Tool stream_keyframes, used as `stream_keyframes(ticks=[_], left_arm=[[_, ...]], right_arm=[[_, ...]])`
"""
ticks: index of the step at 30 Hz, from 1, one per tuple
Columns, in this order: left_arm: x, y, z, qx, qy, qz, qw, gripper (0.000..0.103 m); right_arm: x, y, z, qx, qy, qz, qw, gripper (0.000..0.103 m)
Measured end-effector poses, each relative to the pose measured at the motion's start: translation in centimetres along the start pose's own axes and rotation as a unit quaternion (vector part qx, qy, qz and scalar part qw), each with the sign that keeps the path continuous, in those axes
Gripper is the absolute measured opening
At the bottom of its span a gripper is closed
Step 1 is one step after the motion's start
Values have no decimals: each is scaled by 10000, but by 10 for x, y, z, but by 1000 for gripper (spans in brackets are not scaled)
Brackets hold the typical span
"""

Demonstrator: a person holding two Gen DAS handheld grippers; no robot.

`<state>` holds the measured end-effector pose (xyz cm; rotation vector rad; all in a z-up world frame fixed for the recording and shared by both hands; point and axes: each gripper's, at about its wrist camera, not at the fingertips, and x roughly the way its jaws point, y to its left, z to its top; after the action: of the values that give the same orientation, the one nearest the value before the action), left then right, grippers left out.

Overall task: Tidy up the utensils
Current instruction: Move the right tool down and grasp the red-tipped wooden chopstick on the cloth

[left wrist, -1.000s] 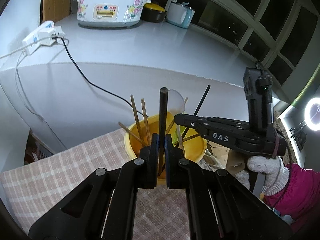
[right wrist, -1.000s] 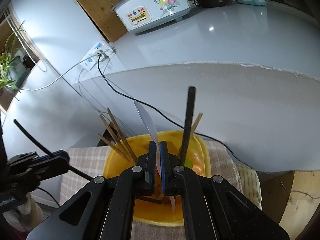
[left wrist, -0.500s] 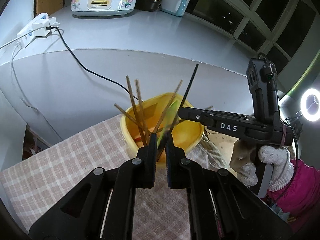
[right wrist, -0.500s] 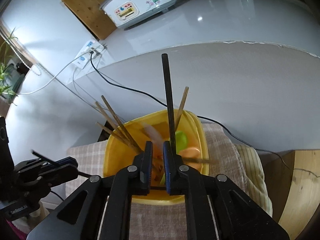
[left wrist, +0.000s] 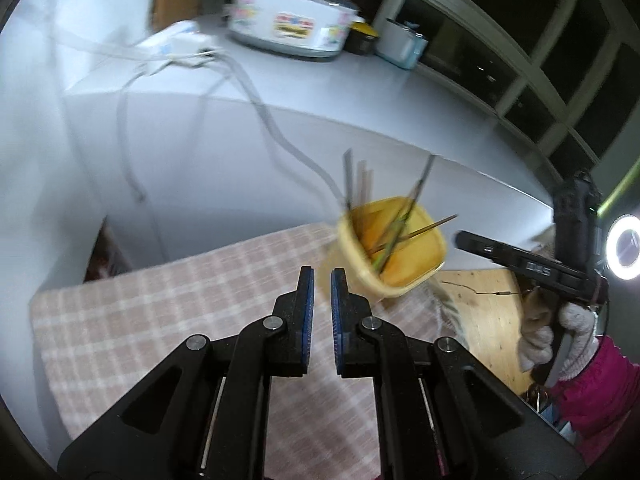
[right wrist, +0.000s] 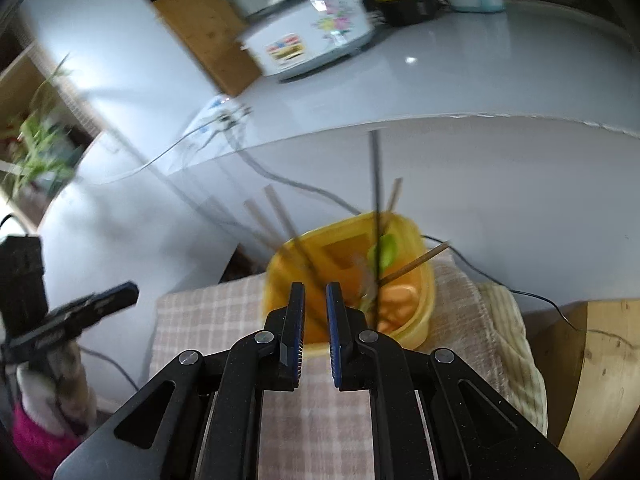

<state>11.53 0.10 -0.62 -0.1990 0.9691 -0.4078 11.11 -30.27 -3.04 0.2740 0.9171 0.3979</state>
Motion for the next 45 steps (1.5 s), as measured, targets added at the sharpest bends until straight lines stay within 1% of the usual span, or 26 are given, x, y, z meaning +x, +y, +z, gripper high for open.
stream_keyframes(ticks=[3,6,8,11,13,14,15,17,18,19,20,25,26,27,28,33,34,35,37,38,41,45], left_arm=[[-16,22,-18,-212,27,195,9996,6],[-27,41,-42,-431,113,401,9982,6],[-32,48,-58,-563,168,477,9971,6],[-37,56,-84,-757,251,575,9952,6],[-37,59,-99,-874,311,665,9935,6],[-37,61,-109,-938,354,710,9924,6],[-37,62,-118,-1015,386,746,9913,6],[-37,63,-133,-1186,429,785,9889,6],[-37,64,-141,-1320,428,797,9871,6],[-37,66,-147,-1419,422,795,9858,6],[-37,67,-155,-1564,416,780,9837,6],[-38,67,-177,-1860,432,813,9782,6],[-39,67,-181,-1914,434,810,9772,6],[-39,67,-184,-1957,442,804,9764,6],[-39,67,-187,-1993,446,813,9755,6],[-45,68,-202,-2160,429,858,9717,6],[-46,69,-204,-2201,417,873,9707,6],[-48,70,-207,-2253,401,885,9694,6],[-51,72,-212,-2342,371,897,9673,6],[-53,73,-215,-2379,356,908,9664,6],[-58,74,-222,-2473,314,932,9639,6],[-63,77,-230,-2597,248,969,9605,6]], right_arm=[[-1,26,-10,-621,155,106,9979,9],[2,56,-22,-1374,381,307,9893,9],[13,76,-31,-1870,672,440,9791,9],[34,99,-46,-2578,1077,518,9588,9],[48,113,-55,-3001,1290,594,9433,9],[57,120,-61,-3248,1423,673,9326,9],[66,126,-66,-3457,1542,730,9227,11],[80,137,-76,-3802,1751,805,9046,20],[90,144,-82,-4028,1907,871,8910,21],[96,148,-87,-4181,2026,916,8808,21],[104,153,-93,-4372,2167,943,8678,21],[139,166,-122,-5100,2632,897,8140,21],[144,167,-126,-5189,2694,905,8062,21],[152,169,-132,-5305,2805,919,7946,21],[157,170,-134,-5367,2871,910,7882,21],[185,179,-155,-5880,3100,755,7433,21],[188,180,-158,-5952,3119,741,7368,21],[191,182,-161,-5893,3008,688,7467,21],[198,185,-168,-6103,3082,629,7271,21],[202,187,-172,-6230,3119,585,7150,21],[209,189,-178,-6458,3166,495,6930,21],[216,195,-185,-6695,3156,411,6712,21]])
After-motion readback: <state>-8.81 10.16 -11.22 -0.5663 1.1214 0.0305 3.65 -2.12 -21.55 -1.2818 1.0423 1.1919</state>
